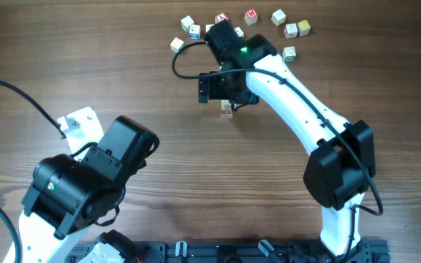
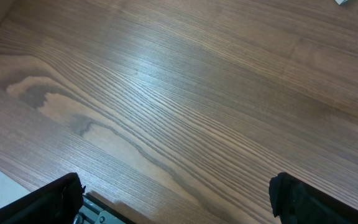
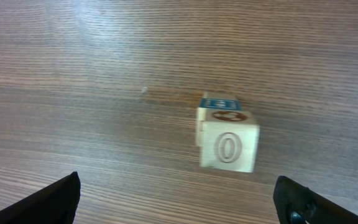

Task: Form a tower

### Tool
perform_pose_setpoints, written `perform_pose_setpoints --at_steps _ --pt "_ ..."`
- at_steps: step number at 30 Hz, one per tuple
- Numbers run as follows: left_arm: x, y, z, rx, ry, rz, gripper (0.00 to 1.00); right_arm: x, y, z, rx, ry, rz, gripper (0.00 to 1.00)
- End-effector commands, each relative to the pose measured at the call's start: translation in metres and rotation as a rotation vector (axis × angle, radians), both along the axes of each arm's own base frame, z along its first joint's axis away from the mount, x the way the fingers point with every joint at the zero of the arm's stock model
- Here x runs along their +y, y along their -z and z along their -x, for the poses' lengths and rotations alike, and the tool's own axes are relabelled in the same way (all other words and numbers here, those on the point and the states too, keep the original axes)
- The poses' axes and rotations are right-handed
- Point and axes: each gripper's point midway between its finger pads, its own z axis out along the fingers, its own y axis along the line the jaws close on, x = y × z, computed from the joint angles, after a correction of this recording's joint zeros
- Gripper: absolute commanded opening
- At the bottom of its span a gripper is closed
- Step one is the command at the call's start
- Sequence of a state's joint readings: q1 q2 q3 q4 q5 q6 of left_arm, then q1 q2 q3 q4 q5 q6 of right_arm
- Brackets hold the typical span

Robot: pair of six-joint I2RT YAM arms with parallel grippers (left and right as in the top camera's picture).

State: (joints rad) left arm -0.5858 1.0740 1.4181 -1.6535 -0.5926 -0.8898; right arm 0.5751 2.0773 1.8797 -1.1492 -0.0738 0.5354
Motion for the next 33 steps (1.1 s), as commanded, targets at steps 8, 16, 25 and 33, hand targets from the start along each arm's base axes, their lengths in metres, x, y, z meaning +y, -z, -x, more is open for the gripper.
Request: perform_pose_setpoints --at_steps 8,16,25,33 --pt "0.001 0.000 0.000 -0.004 -0.019 0.008 1.00 -0.013 0.035 -0.007 0.023 0.042 0.104 1.00" --pt "0.001 0.000 0.000 -0.005 -0.019 0.009 1.00 -0.018 0.044 -0.005 0.048 0.057 0.110 0.99" --pt "0.001 0.000 0.000 -0.004 -0.019 0.008 1.00 -0.015 0.055 -0.001 0.074 0.059 0.090 0.86" --pt "0.001 0.000 0.000 -0.005 -0.019 0.009 1.00 -0.015 0.075 0.001 0.112 0.058 0.110 0.79"
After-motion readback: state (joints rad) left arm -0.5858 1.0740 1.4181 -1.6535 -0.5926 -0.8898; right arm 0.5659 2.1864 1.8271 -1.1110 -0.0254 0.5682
